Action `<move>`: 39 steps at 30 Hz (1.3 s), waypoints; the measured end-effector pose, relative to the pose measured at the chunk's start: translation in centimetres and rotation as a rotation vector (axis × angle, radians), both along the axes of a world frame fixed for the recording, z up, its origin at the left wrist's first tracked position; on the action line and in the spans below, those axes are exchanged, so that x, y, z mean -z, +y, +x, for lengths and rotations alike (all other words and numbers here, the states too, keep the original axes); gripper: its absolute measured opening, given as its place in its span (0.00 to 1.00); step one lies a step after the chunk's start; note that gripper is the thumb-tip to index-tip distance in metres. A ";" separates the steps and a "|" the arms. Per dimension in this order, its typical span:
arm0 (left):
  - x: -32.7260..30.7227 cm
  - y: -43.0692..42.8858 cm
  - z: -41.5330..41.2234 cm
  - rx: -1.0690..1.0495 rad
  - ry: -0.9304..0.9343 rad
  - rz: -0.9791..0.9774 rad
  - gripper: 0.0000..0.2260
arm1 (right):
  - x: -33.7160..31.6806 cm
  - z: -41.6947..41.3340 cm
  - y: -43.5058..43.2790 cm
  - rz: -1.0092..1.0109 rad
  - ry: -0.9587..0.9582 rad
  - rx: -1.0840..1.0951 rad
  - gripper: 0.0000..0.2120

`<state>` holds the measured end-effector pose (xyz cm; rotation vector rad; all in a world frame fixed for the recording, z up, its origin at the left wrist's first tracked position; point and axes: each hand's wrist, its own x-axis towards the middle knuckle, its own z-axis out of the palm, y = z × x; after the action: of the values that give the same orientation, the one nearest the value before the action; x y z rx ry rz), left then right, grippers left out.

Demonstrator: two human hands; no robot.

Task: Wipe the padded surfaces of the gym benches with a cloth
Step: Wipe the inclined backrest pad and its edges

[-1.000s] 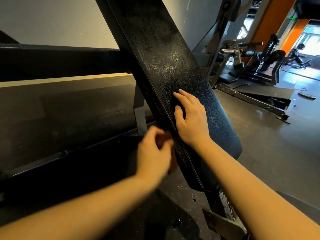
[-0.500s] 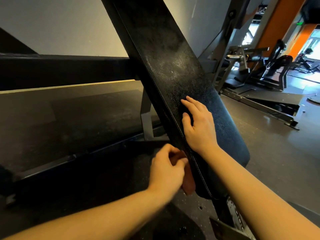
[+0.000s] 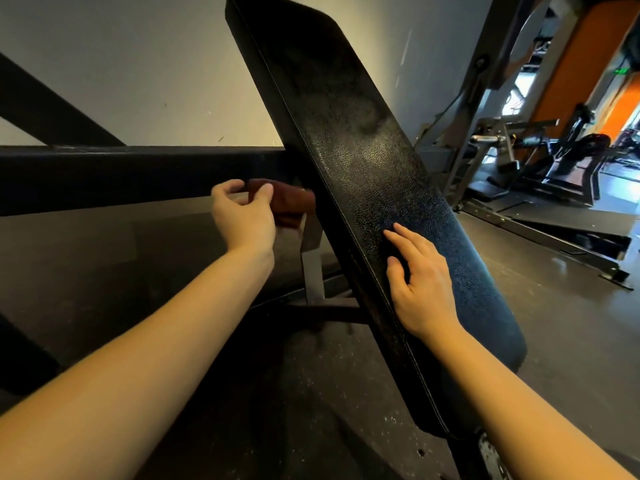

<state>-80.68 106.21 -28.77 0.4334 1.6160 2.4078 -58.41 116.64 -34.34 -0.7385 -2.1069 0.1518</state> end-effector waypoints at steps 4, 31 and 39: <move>0.3 1.7 1.7 0.082 0.008 0.007 0.20 | 0.0 0.0 -0.1 0.000 -0.001 -0.001 0.22; 8.6 -4.0 9.1 0.415 0.759 -0.307 0.09 | -1.2 1.4 -1.0 -0.166 -0.076 -0.084 0.23; 7.5 -1.6 8.6 0.198 0.625 -0.300 0.10 | -0.6 3.0 -1.3 -0.202 -0.132 0.037 0.21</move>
<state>-72.07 104.57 -36.24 1.3094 2.0051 1.9369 -55.36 115.31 -33.73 -0.9290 -2.2231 0.3070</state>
